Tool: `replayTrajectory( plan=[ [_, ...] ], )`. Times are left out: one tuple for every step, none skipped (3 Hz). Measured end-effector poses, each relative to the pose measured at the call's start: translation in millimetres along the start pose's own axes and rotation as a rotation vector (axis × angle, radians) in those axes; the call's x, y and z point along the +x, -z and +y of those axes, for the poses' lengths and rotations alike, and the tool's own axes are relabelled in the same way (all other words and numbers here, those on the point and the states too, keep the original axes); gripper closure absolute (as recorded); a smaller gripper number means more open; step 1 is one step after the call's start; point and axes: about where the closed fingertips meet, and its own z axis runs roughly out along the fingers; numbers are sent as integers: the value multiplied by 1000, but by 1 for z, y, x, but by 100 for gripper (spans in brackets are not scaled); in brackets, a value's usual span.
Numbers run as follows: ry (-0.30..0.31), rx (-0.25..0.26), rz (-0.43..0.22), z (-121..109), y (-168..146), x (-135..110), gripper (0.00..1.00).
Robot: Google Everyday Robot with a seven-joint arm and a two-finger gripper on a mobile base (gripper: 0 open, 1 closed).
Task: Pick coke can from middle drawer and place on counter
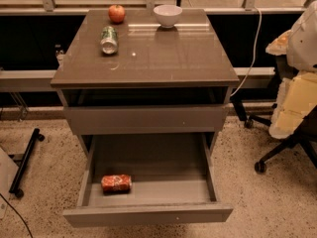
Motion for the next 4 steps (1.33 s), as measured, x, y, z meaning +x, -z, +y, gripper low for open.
replayTrajectory(
  plan=[
    [0, 0, 0, 0, 0, 0, 0],
    [15, -51, -68, 11, -31, -21, 0],
    [52, -89, -151, 20, -60, -44, 0],
    [84, -110, -250, 25, -92, -67, 0]
  ],
)
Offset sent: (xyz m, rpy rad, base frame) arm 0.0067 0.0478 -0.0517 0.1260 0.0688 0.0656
